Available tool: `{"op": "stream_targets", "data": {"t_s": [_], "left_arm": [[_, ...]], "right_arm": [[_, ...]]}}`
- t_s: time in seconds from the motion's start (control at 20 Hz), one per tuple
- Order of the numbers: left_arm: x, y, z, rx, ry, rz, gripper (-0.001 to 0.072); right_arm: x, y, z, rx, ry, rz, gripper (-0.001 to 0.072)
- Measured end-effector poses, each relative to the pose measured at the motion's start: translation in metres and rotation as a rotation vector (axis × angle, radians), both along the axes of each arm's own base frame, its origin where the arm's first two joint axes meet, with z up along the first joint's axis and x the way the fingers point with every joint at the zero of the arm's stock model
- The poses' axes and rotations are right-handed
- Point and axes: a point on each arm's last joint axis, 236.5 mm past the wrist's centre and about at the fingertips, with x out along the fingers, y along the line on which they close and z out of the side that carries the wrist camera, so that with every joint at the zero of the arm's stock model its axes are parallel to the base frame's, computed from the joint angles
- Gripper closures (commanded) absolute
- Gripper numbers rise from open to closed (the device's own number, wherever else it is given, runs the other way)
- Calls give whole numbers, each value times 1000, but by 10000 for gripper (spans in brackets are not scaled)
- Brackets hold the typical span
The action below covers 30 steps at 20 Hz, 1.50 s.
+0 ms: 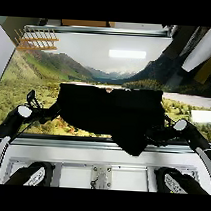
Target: Fold the clothes and pants, and hang the long-sleeved shirts on hangers.
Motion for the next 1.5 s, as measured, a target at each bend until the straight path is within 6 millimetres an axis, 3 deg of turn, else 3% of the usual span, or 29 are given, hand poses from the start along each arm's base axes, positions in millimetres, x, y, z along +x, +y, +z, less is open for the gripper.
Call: {"op": "stream_targets", "data": {"t_s": [0.05, 0.15, 0.3, 0.45, 0.7, 0.85, 1.0, 1.15, 1.5], "left_arm": [[0, 0, 0, 0, 0, 0, 699], [0, 0, 0, 0, 1, -1, 699], [-7, 2, -2, 18, 25, -27, 699], [-27, 8, -3, 59, 81, -86, 699], [-63, 14, 19, 124, 118, -191, 699], [-73, 14, 29, 143, 114, -219, 699], [-75, 15, 31, 148, 131, -239, 699], [-58, 17, 33, 150, 142, -263, 699], [24, 17, 36, 116, 107, -284, 699]], "right_arm": [[3, 0, -2, -7, -16, 8, 583], [5, -1, -3, -18, -38, 34, 698], [4, -10, 4, -61, -61, 105, 699], [-5, -26, 21, -131, -70, 204, 699], [-19, -47, 53, -222, -86, 302, 700], [-7, -53, 75, -252, -127, 317, 701], [19, -56, 96, -270, -176, 316, 701], [51, -59, 110, -285, -215, 310, 700], [128, -64, 110, -308, -295, 282, 699]]}}
